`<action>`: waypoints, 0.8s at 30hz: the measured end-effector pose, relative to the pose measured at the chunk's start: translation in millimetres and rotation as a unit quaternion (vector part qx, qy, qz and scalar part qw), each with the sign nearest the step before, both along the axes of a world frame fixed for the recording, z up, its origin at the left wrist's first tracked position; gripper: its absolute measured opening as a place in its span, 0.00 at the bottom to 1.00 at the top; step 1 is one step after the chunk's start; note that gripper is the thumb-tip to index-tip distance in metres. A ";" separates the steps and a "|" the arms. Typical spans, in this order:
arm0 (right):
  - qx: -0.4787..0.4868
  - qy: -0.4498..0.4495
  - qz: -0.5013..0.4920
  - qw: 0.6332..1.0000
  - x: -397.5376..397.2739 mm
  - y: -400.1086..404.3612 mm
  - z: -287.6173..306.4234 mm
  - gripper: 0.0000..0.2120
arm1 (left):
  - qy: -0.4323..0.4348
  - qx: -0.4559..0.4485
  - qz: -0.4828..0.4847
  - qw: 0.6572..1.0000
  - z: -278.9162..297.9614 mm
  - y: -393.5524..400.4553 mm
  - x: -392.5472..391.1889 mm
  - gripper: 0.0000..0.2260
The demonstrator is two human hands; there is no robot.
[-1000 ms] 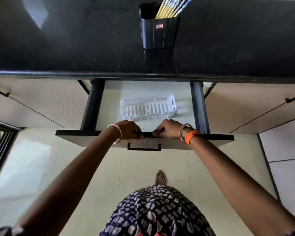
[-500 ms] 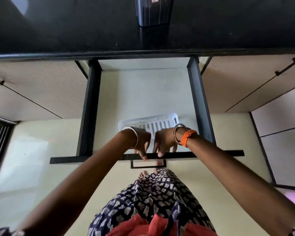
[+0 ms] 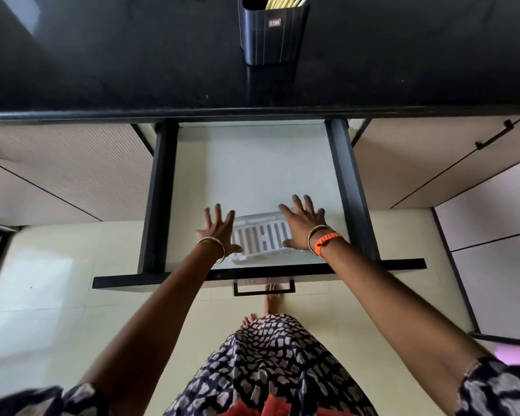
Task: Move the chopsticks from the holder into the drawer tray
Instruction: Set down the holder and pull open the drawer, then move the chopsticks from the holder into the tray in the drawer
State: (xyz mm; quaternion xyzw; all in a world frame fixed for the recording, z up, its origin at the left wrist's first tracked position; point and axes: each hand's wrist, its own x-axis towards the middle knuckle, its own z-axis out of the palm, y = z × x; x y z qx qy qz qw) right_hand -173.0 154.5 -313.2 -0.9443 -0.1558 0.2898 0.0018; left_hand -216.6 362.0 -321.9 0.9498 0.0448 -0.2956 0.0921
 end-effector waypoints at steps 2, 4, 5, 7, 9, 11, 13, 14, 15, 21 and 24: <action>0.032 0.031 -0.100 0.994 0.7 -6.3 -11.5 0.38 | 0.004 -0.055 0.103 0.993 -13.4 9.8 0.1 0.36; 0.083 0.019 -0.181 0.980 -4.7 -13.3 -21.2 0.35 | -0.045 -0.115 0.219 0.968 -23.8 21.0 -4.1 0.25; 0.105 0.011 -0.213 0.971 -8.4 -16.9 -24.0 0.35 | -0.069 -0.127 0.263 0.954 -26.7 26.1 -5.8 0.22; 0.144 0.009 -0.269 0.952 -10.6 -24.0 -28.4 0.36 | -0.100 -0.125 0.299 0.941 -29.4 31.6 -3.2 0.20; 0.166 0.001 -0.299 0.940 -8.6 -24.8 -31.6 0.36 | -0.115 -0.109 0.295 0.942 -27.5 32.1 2.1 0.19; 0.171 -0.014 -0.299 0.939 -6.5 -22.0 -32.9 0.35 | -0.117 -0.099 0.279 0.948 -27.1 30.8 4.5 0.20; 0.168 -0.019 -0.284 0.944 -7.7 -20.6 -32.7 0.36 | -0.122 -0.094 0.276 0.949 -30.2 31.2 3.2 0.21; 0.164 -0.015 -0.277 0.947 -8.8 -21.3 -32.5 0.36 | -0.120 -0.092 0.277 0.949 -32.1 32.0 2.2 0.20; 0.158 -0.012 -0.272 0.949 -10.3 -22.2 -31.8 0.35 | -0.113 -0.088 0.276 0.950 -33.4 32.6 0.8 0.19; 0.198 -0.142 -0.236 0.941 38.6 -12.5 13.8 0.22 | -0.128 -0.033 0.231 0.964 -2.9 32.8 42.2 0.21; 0.286 -0.197 -0.220 0.912 81.7 2.6 57.1 0.15 | -0.224 -0.096 0.199 0.949 43.9 16.2 97.5 0.17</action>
